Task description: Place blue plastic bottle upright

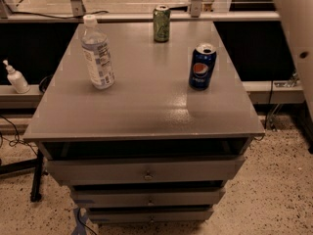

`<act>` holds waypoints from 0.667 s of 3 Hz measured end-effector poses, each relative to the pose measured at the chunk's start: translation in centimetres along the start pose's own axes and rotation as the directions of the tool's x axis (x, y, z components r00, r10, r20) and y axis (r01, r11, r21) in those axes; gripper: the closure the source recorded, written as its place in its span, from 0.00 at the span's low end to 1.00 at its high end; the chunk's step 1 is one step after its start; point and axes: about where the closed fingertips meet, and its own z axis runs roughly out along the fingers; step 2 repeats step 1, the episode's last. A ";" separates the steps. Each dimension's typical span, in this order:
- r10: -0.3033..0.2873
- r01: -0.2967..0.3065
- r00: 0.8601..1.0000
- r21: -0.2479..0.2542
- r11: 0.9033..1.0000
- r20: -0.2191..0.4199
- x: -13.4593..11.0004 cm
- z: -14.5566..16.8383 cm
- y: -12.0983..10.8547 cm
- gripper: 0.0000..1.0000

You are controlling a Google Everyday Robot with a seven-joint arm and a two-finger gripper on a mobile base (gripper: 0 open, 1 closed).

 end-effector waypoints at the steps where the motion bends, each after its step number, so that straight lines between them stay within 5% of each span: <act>1: 0.000 0.000 1.000 0.023 1.000 0.013 0.3 -1.4 0.0 0.00; 2: 0.000 0.000 1.000 0.023 1.000 0.013 0.3 -1.4 0.0 0.00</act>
Offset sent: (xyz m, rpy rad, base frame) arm 0.0000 0.0000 0.0000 0.0000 0.0000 0.0000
